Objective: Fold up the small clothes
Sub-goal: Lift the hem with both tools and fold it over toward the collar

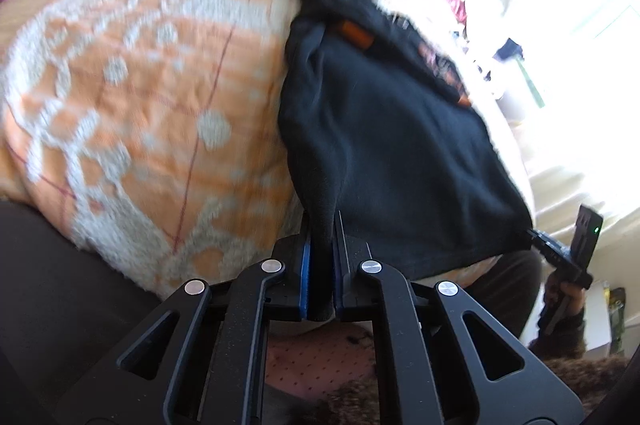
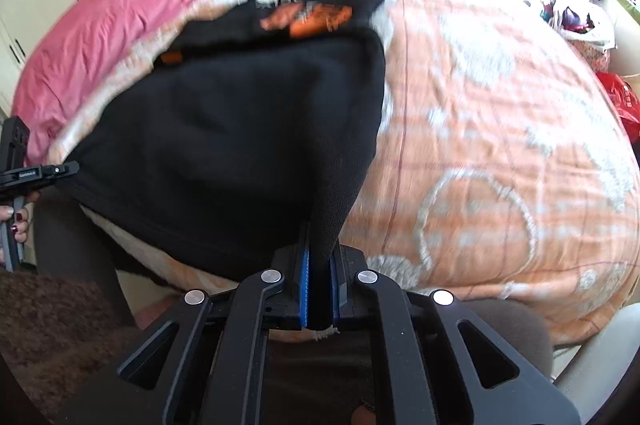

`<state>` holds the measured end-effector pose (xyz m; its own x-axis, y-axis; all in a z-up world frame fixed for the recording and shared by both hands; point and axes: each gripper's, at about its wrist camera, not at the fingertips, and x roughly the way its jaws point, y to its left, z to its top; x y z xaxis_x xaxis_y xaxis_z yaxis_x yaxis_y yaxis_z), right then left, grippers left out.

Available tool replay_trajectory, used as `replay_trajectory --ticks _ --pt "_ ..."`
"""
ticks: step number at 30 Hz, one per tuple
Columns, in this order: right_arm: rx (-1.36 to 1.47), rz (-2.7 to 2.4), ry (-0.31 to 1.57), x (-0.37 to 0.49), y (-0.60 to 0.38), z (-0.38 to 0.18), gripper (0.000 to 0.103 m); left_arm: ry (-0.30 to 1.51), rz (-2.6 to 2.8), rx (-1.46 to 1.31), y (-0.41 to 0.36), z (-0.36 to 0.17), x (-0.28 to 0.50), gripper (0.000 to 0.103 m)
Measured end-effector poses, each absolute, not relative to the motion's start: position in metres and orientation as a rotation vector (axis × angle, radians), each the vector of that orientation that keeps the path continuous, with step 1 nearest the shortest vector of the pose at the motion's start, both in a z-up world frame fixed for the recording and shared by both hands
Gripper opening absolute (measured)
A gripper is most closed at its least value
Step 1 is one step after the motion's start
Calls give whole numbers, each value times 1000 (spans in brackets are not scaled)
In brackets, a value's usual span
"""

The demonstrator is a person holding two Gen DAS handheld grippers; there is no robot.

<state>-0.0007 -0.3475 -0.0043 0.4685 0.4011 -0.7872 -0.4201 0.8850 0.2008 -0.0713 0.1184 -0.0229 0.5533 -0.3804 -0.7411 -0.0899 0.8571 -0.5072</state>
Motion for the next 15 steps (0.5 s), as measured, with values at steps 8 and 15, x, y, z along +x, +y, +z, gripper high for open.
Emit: replay_trajectory --ticks 8,15 --pt "105 550 775 6 -359 40 7 867 -208 -533 129 18 -70 3" --pt "152 536 673 19 -359 65 7 797 -207 -551 139 39 -59 3"
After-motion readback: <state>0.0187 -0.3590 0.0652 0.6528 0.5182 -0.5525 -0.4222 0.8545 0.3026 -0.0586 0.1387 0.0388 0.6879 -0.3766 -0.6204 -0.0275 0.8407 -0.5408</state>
